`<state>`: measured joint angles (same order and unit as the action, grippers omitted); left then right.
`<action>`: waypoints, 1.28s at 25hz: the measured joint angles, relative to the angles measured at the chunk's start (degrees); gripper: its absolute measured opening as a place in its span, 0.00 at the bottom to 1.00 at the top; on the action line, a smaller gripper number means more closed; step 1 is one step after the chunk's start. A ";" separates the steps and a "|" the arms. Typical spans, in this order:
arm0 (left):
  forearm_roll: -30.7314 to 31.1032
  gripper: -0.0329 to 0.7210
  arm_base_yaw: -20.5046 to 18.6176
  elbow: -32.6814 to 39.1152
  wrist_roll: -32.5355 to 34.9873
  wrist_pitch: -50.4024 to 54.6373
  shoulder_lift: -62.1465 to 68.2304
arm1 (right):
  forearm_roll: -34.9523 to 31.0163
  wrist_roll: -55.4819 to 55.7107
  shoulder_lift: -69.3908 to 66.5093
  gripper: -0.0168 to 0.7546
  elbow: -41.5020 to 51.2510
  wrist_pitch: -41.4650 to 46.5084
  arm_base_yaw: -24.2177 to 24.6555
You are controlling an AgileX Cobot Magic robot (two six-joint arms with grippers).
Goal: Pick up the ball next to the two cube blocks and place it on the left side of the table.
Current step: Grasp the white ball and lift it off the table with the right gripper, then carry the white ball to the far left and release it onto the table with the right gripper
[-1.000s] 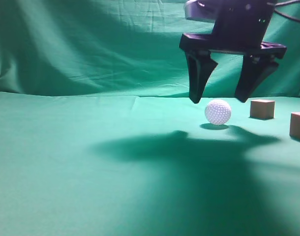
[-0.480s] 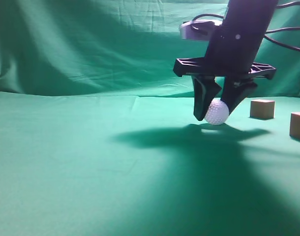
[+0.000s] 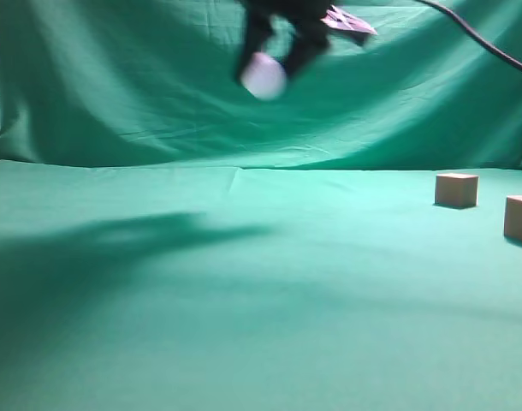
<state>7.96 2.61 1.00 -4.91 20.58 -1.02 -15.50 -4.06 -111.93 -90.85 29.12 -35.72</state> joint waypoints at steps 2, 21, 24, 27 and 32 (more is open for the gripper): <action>0.00 0.04 0.00 0.00 0.00 0.00 0.00 | -4.46 -4.16 -2.10 0.43 -5.60 -2.96 -3.09; 0.00 0.04 0.00 0.00 0.00 0.00 0.00 | -9.44 -19.82 -36.35 0.43 -31.98 -21.11 -17.84; 0.00 0.04 0.00 0.00 0.00 0.00 0.00 | -9.44 -19.91 -37.99 0.43 -31.98 -23.20 -18.10; 0.00 0.04 0.00 0.00 0.00 0.00 0.00 | -9.48 -19.95 -37.99 0.57 -32.11 -23.33 -18.27; 0.00 0.04 0.00 0.00 0.00 0.00 0.00 | -9.48 -20.30 -36.46 0.84 -32.11 -20.30 -18.36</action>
<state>7.96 2.61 1.00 -4.91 20.58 -1.02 -24.97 -24.36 -148.39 -122.96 8.82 -54.08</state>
